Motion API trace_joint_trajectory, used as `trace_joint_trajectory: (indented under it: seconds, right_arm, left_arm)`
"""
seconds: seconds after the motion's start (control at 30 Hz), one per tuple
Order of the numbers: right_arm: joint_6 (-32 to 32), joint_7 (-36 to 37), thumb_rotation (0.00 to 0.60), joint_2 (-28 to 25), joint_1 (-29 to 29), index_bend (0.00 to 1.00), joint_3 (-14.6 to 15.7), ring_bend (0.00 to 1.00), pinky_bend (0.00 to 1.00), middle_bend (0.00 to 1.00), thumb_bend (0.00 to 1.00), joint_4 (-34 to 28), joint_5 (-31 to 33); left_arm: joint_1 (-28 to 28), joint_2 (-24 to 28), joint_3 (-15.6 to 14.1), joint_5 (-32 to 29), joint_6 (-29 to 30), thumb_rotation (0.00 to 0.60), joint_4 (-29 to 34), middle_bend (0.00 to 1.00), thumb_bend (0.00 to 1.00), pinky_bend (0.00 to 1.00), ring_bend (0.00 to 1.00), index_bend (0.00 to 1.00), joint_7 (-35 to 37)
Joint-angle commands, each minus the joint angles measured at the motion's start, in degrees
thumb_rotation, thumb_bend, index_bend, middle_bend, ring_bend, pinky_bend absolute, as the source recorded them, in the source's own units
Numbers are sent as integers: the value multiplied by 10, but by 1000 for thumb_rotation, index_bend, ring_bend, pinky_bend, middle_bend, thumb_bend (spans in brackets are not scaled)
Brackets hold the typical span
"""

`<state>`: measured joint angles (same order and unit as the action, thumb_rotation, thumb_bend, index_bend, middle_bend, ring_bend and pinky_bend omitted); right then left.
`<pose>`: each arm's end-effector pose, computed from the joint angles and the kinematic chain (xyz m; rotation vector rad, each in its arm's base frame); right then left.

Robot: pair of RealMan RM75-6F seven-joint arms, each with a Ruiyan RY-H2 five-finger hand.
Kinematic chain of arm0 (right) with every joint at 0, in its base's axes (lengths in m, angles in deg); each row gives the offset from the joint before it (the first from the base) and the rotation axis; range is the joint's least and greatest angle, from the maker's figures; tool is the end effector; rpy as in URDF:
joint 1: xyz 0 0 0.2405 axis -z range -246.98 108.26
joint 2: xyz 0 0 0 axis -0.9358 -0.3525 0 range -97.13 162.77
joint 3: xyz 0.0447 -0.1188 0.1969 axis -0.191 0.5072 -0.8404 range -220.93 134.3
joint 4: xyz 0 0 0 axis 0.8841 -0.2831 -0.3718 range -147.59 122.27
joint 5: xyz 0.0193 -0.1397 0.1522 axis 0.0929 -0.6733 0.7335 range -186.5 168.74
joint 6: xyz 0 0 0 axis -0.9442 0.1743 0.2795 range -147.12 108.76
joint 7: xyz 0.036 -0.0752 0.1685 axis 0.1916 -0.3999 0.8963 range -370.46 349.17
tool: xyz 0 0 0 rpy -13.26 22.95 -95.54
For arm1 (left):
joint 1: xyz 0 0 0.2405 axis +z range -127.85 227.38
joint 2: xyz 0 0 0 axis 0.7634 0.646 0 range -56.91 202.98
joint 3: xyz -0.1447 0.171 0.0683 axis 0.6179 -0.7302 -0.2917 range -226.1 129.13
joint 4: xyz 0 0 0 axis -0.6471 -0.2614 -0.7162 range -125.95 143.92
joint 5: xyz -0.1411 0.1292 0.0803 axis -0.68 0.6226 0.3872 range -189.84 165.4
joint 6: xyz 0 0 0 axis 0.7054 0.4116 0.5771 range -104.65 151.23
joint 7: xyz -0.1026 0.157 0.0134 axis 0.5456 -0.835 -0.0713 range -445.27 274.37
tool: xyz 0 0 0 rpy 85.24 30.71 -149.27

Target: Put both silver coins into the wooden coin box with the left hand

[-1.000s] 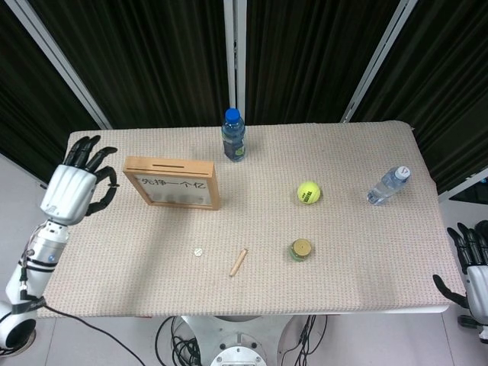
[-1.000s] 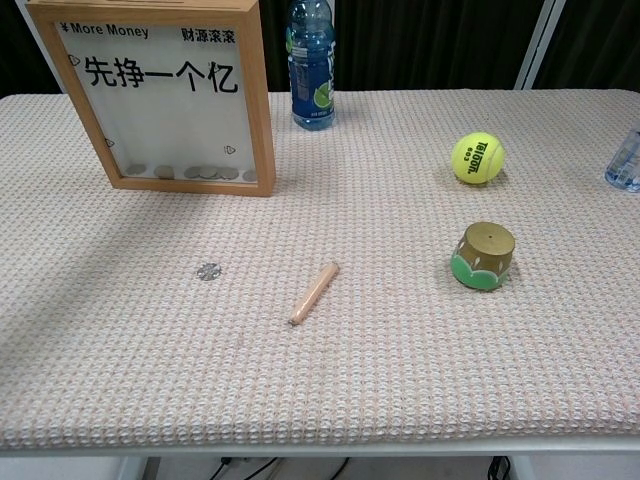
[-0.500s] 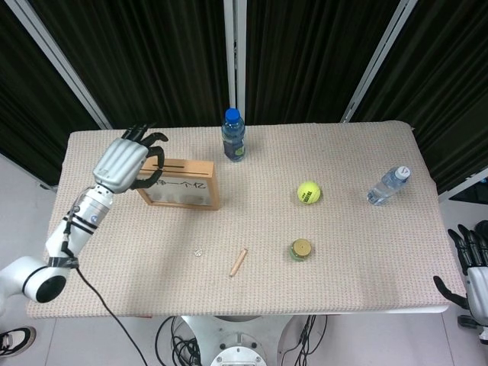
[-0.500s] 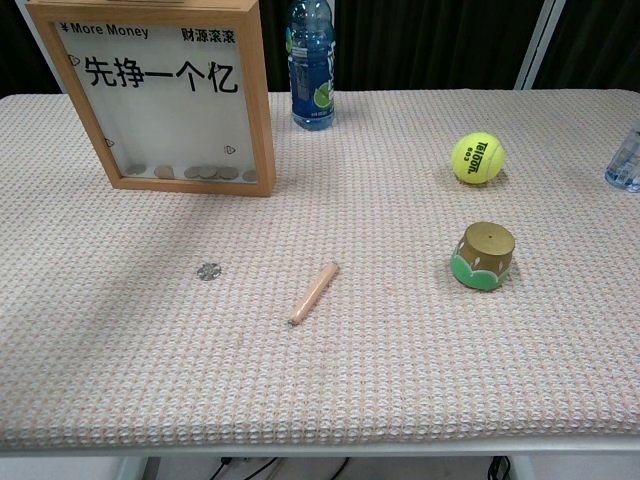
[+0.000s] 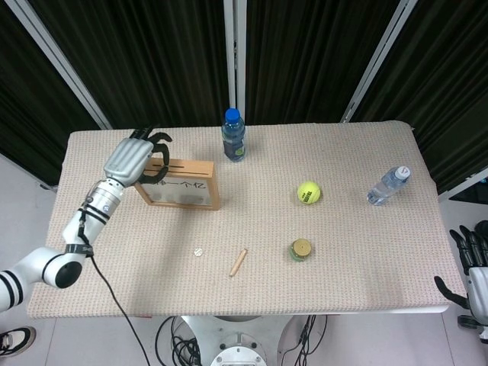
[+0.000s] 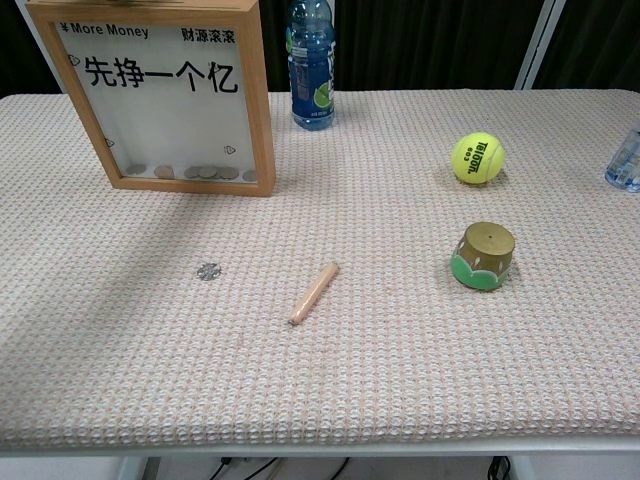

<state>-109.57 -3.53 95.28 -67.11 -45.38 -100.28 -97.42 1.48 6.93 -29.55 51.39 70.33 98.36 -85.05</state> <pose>-0.3190 -0.1829 0.1786 1.3053 -0.9072 0.8966 -0.0884 0.4376 0.1085 -1.7487 -0.9573 -1.1275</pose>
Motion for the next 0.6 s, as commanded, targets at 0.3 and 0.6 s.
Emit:
trace_joint_trajectory:
  seconds: [0.3,0.6]
  right_arm:
    - [0,-1,600,0,-1,0,1,0,0,0,176,-3,-2]
    - [1,3,600,0,0,0,1,0,0,0,176,4,2]
  left_arm:
    - [-11,-3,1,-29,-9,600,-3,228,412,81,5,611,7]
    - [-15,-10,-5,-39,-8,600,-10,228,413,81,5,612,4]
